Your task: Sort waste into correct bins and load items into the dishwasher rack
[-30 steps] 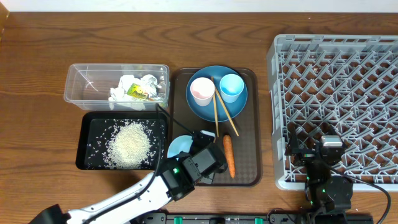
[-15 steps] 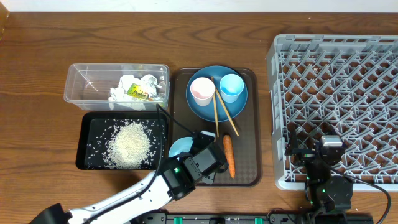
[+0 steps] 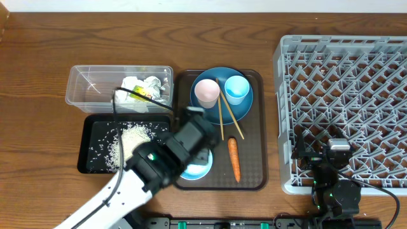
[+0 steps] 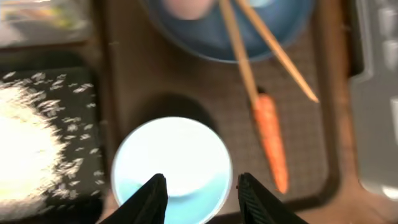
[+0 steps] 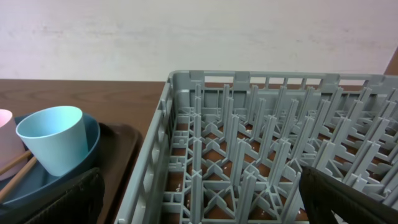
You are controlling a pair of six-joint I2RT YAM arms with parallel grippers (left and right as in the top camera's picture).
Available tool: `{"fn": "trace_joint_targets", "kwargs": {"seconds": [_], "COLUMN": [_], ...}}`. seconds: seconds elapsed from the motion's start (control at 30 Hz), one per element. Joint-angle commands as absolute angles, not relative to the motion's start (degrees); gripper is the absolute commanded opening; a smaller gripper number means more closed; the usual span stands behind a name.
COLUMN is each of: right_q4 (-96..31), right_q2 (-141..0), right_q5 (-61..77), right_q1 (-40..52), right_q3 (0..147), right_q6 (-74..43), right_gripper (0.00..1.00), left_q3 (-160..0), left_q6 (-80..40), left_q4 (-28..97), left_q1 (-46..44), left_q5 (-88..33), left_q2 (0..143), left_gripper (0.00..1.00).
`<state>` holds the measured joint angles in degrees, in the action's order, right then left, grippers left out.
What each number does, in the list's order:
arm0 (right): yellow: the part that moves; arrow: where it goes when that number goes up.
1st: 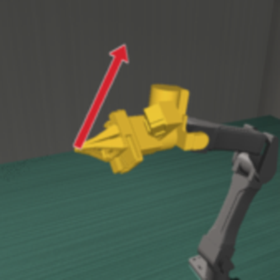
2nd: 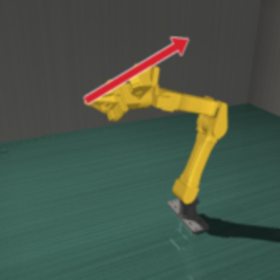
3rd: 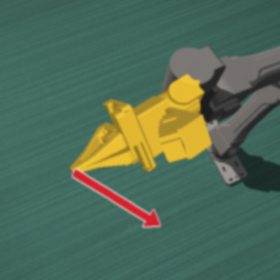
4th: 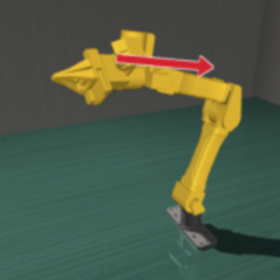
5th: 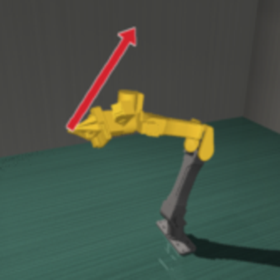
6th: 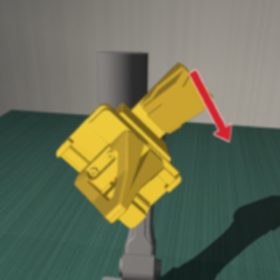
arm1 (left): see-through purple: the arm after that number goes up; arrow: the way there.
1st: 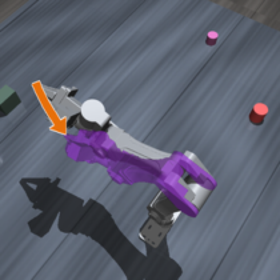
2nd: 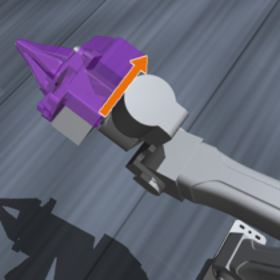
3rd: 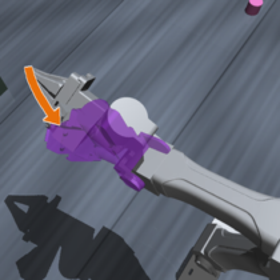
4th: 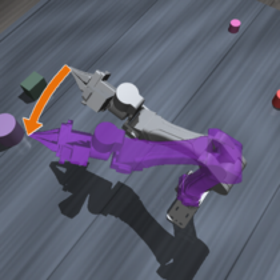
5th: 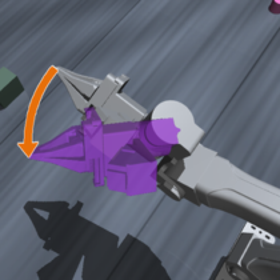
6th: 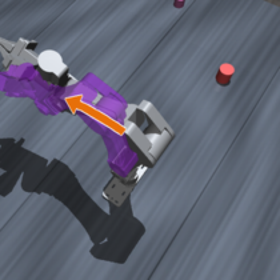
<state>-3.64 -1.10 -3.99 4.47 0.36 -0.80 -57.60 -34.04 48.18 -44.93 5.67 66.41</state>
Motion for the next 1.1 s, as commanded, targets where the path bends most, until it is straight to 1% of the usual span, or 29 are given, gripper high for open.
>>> {"fn": "trace_joint_targets", "kwargs": {"seconds": [0.0,0.1,0.3,0.43,0.53,0.63,0.73,0.83,1.07], "right_q4": [-3.9,-3.9,-3.9,-3.9,-3.9,-3.9,-3.9,-3.9,-3.9], "right_q2": [-1.0,-1.0,-1.0,-1.0,-1.0,-1.0,-1.0,-1.0,-1.0], "right_q5": [-4.0,-4.0,-4.1,-4.0,-4.0,-4.0,-4.0,-4.0,-4.0], "right_q1": [3.7,3.7,3.7,3.7,3.7,3.7,3.7,3.7,3.7], "right_q3": [0.3,0.3,0.3,0.3,0.3,0.3,0.3,0.3,0.3], "right_q6": [-0.3,-0.3,-0.3,-0.3,-0.3,-0.3,-0.3,-0.3,-0.3], "right_gripper": [0.99,0.99,0.99,0.99,0.99,0.99,0.99,0.99,0.99], "left_q3": [-59.4,-59.4,-61.1,-67.8,-74.0,-76.7,-76.8,-76.7,-76.2], "left_q6": [-32.3,-31.2,-30.5,-28.0,-26.5,-26.7,-29.3,-32.2,-32.2], "left_q4": [49.0,46.8,38.9,39.9,41.9,41.6,40.4,41.2,43.5], "left_q1": [-40.0,-38.0,-37.7,-37.6,-37.3,-37.0,-35.9,-34.6,-35.8], "left_q5": [0.7,-2.2,-2.2,-2.6,-2.3,-0.8,1.1,0.5,-3.7], "left_q2": [68.8,70.2,74.3,81.6,87.9,92.0,94.1,95.1,95.2], "left_gripper": [0.41,0.41,0.41,0.41,0.43,0.45,0.45,0.45,0.45]}}
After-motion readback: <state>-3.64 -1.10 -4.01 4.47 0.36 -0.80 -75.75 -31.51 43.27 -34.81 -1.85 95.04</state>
